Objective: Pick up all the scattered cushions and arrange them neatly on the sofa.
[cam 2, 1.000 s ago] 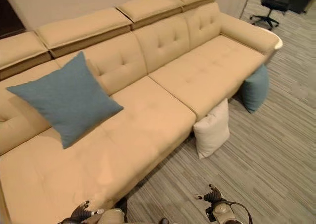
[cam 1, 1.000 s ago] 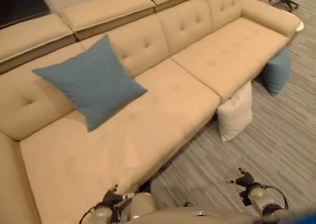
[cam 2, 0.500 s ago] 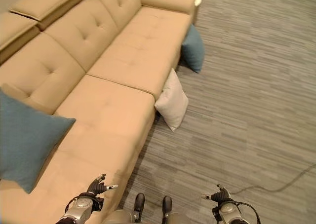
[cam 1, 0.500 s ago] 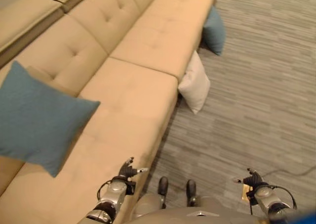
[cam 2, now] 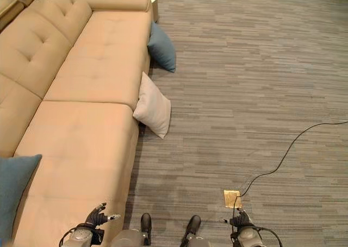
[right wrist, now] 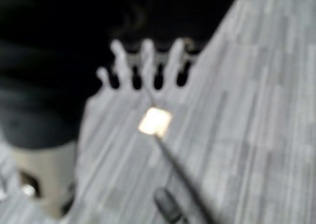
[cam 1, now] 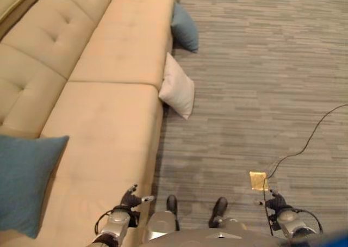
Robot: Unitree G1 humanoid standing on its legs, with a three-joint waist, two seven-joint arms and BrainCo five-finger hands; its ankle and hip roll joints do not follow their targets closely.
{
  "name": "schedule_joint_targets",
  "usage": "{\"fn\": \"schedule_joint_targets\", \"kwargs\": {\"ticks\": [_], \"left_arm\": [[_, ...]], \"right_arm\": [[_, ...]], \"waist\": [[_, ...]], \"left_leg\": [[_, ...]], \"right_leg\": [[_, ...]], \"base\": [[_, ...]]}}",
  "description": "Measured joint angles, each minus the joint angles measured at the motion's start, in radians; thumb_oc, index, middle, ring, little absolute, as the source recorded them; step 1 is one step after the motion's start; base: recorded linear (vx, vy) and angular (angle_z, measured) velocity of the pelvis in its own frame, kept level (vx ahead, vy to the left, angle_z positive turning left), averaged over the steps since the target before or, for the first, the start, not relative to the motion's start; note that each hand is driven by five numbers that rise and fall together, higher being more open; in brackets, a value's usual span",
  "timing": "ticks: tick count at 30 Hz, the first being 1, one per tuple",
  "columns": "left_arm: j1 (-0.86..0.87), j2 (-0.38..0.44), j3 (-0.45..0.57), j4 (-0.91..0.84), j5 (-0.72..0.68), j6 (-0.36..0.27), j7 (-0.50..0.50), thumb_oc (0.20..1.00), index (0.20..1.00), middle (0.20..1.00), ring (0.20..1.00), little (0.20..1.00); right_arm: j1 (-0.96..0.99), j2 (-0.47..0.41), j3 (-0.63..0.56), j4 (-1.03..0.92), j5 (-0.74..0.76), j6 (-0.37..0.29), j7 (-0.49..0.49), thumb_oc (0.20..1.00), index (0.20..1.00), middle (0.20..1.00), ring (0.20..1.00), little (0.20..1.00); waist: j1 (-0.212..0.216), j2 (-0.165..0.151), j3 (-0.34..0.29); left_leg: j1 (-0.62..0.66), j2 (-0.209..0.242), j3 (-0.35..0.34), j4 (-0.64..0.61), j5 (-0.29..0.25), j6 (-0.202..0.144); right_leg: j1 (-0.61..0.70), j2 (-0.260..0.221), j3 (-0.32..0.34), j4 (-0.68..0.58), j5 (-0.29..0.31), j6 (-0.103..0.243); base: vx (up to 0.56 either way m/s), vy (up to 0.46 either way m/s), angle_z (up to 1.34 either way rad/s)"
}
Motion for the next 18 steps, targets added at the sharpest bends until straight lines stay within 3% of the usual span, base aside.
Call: {"fn": "schedule_joint_targets", "kwargs": {"ticks": [4,5,9,18], "left_arm": [[-0.008,-0.014,-0.002,0.000,0.004,0.001,-0.001,1.000,1.000,1.000,1.000,1.000],[0.026,-0.014,-0.003,0.001,0.010,0.005,-0.001,1.000,1.000,1.000,1.000,1.000],[0.019,-0.012,-0.002,0.044,0.008,0.012,-0.004,1.000,1.000,1.000,1.000,1.000],[0.024,-0.011,-0.003,0.041,0.003,0.011,-0.005,1.000,1.000,1.000,1.000,1.000]], "right_arm": [[0.008,-0.009,-0.002,-0.001,0.006,-0.001,-0.001,1.000,1.000,1.000,1.000,1.000],[0.034,-0.016,-0.006,-0.001,0.006,-0.001,-0.001,1.000,1.000,1.000,1.000,1.000],[0.055,-0.039,-0.101,-0.023,0.047,-0.002,-0.001,1.000,1.000,1.000,1.000,1.000],[0.078,-0.072,-0.100,-0.046,0.050,-0.001,0.000,1.000,1.000,1.000,1.000,1.000]], "waist": [[-0.003,0.019,-0.023],[-0.008,0.043,-0.054],[-0.034,0.047,-0.055],[-0.045,0.042,-0.066]], "left_leg": [[0.025,0.003,-0.050,-0.004,-0.001,0.001],[0.056,-0.004,-0.069,-0.034,-0.001,0.001],[0.097,-0.007,-0.080,-0.050,-0.001,0.001],[0.122,-0.007,-0.075,-0.068,-0.001,0.002]], "right_leg": [[0.027,0.005,-0.003,0.000,-0.007,-0.005],[0.052,-0.003,-0.016,0.000,-0.019,0.014],[0.090,-0.004,-0.024,-0.001,-0.019,0.015],[0.103,-0.003,-0.018,-0.001,-0.023,0.019]], "base": [[0.06,-0.043,0.03],[0.02,-0.012,0.04],[0.02,0.003,0.07],[0.01,0.008,-0.01]]}}
